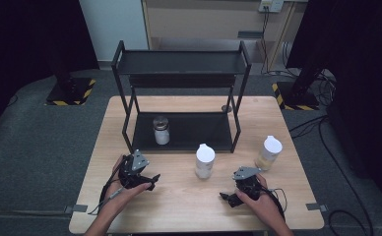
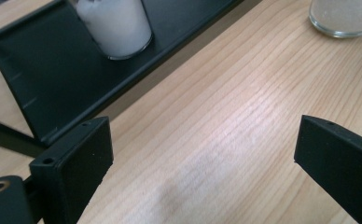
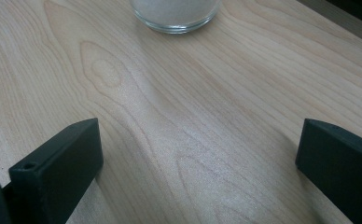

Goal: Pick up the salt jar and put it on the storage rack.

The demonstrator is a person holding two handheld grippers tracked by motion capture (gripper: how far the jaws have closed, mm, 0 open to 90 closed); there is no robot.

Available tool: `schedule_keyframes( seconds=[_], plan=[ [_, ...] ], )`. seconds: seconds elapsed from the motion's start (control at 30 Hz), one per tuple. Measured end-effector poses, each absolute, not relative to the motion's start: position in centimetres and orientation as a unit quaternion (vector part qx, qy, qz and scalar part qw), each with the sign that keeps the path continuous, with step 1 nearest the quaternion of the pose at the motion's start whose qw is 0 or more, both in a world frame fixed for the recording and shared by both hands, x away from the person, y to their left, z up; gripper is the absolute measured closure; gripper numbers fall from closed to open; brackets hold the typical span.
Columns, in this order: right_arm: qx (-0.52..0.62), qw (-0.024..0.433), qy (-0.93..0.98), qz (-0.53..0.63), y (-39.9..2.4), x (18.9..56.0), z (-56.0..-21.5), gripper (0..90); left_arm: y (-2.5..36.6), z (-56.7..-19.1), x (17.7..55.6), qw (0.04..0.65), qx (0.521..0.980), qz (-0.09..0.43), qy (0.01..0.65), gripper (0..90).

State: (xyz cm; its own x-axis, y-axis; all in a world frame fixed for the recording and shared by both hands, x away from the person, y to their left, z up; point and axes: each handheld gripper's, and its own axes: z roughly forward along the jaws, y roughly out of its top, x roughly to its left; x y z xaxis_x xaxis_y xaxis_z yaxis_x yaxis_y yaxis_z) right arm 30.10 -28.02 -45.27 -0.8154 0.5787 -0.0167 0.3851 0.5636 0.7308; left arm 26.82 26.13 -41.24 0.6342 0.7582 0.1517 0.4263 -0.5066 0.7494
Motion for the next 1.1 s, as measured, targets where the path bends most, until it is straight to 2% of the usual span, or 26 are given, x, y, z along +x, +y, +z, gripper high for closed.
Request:
schedule_keyframes(
  seconds=[0.5, 0.67, 1.1],
  plan=[
    [0.275, 0.128, 0.875, 0.377, -28.0, 30.1, -45.3, 1.0, 28.5, -41.9, 26.7, 0.36, 0.823, 0.217, 0.382, 3.9],
    [0.275, 0.128, 0.875, 0.377, -28.0, 30.1, -45.3, 1.0, 28.9, -42.9, 27.6, 0.36, 0.834, 0.196, 0.368, 4.2],
    [0.275, 0.128, 0.875, 0.377, -28.0, 30.1, -45.3, 1.0, 29.4, -43.8, 28.5, 0.351, 0.839, 0.189, 0.371, 4.0]
  ],
)
